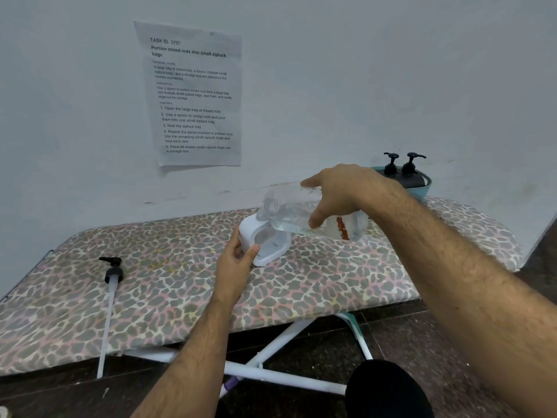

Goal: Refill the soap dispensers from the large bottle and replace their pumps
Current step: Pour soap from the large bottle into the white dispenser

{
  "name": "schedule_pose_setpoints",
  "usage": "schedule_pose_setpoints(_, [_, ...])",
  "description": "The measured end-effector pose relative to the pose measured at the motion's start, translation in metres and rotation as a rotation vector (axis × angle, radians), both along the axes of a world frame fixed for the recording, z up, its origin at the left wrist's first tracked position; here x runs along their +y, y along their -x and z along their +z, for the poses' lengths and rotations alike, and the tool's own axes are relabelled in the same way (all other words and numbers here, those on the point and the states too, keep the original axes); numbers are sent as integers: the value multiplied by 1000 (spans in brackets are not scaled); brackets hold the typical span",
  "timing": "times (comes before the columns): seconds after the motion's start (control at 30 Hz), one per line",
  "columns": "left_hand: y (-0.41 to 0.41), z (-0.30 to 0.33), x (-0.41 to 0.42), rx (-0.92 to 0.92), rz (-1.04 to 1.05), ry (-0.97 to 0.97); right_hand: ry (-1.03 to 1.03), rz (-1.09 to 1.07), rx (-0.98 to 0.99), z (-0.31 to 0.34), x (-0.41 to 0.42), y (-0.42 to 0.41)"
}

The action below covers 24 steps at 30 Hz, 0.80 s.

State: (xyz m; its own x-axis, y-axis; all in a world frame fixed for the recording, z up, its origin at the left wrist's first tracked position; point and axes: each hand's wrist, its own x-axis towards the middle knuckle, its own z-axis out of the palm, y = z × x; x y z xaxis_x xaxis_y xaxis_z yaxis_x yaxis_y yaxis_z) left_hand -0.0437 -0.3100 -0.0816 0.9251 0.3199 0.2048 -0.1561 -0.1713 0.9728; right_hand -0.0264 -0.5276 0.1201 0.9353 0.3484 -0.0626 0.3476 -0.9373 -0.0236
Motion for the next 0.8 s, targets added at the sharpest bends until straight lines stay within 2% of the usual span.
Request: schedule_pose_setpoints(0.8, [-2,-3,2,8,13,3,4,-1,2,2,1,3])
